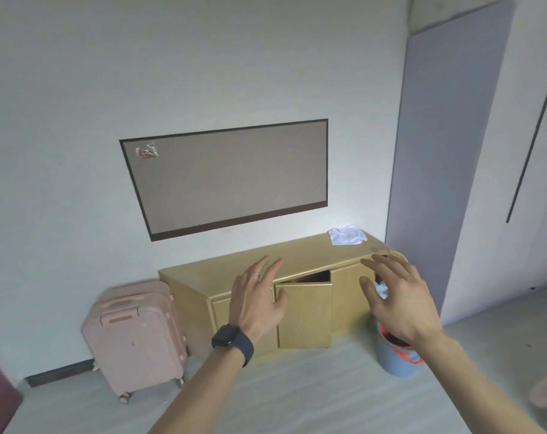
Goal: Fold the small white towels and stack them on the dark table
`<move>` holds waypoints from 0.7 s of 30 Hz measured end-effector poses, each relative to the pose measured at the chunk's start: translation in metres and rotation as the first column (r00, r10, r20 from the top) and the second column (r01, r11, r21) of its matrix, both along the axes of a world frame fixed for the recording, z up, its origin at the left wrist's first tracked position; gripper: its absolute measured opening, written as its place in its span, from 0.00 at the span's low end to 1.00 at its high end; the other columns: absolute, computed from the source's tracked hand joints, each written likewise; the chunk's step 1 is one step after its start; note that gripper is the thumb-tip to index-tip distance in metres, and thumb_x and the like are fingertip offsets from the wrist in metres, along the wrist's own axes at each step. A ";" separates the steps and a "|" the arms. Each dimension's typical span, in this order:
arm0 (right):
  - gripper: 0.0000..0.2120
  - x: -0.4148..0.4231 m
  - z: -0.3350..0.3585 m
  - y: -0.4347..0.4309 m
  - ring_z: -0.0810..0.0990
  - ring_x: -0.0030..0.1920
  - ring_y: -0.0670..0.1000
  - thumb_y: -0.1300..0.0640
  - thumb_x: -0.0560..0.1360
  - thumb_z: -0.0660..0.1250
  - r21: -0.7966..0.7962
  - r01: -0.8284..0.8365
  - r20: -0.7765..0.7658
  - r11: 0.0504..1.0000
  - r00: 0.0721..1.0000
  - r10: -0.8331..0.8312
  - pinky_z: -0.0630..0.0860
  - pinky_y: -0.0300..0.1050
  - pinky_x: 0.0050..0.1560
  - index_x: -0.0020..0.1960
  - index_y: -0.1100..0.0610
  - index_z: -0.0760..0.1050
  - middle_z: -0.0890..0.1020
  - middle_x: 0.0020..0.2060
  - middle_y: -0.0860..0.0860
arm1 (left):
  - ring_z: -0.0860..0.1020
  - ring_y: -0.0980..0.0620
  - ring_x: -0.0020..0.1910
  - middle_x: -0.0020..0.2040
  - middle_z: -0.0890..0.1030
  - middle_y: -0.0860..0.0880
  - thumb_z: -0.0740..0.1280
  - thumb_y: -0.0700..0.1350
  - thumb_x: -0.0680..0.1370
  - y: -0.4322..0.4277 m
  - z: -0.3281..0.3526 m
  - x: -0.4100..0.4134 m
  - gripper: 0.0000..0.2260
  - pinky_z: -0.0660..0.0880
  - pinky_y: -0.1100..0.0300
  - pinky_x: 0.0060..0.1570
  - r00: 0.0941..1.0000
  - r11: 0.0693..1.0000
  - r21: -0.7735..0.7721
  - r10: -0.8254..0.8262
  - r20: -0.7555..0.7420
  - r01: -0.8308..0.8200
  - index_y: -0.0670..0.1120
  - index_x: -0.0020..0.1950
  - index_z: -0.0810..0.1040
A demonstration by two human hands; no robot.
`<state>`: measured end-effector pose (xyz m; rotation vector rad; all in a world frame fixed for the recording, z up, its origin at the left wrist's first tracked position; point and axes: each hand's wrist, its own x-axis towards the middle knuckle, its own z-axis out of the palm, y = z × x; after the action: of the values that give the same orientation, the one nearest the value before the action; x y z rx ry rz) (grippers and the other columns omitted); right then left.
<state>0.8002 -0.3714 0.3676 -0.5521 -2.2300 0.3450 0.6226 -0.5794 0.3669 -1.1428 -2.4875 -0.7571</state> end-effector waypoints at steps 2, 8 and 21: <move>0.16 -0.031 -0.007 0.046 0.70 0.70 0.55 0.46 0.78 0.64 -0.018 -0.006 0.010 1.000 1.000 0.006 0.72 0.61 0.64 0.64 0.48 0.78 0.78 0.65 0.47 | 0.61 0.51 0.76 0.78 0.61 0.53 0.61 0.55 0.80 0.041 -0.008 -0.031 0.26 0.58 0.51 0.75 1.000 1.000 -0.009 0.005 0.007 -0.005 0.59 0.78 0.60; 0.17 -0.120 -0.020 0.173 0.70 0.69 0.53 0.46 0.77 0.64 -0.048 -0.029 0.035 0.998 0.999 0.031 0.74 0.59 0.63 0.63 0.48 0.79 0.79 0.64 0.46 | 0.62 0.51 0.75 0.78 0.63 0.52 0.61 0.55 0.80 0.151 -0.028 -0.120 0.25 0.58 0.52 0.75 0.995 0.998 -0.028 0.065 0.082 -0.063 0.59 0.77 0.62; 0.17 -0.346 -0.110 0.348 0.71 0.68 0.52 0.52 0.76 0.70 -0.218 -0.027 0.165 0.976 0.984 0.064 0.67 0.46 0.65 0.65 0.49 0.78 0.80 0.62 0.44 | 0.58 0.53 0.77 0.78 0.62 0.52 0.60 0.53 0.80 0.336 -0.115 -0.358 0.26 0.55 0.54 0.75 0.971 0.991 -0.116 0.092 0.220 -0.067 0.59 0.78 0.59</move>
<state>0.4538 -0.0236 0.2572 -0.6669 -2.3892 0.5875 0.2642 -0.2432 0.2517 -1.0352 -2.7748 -0.7765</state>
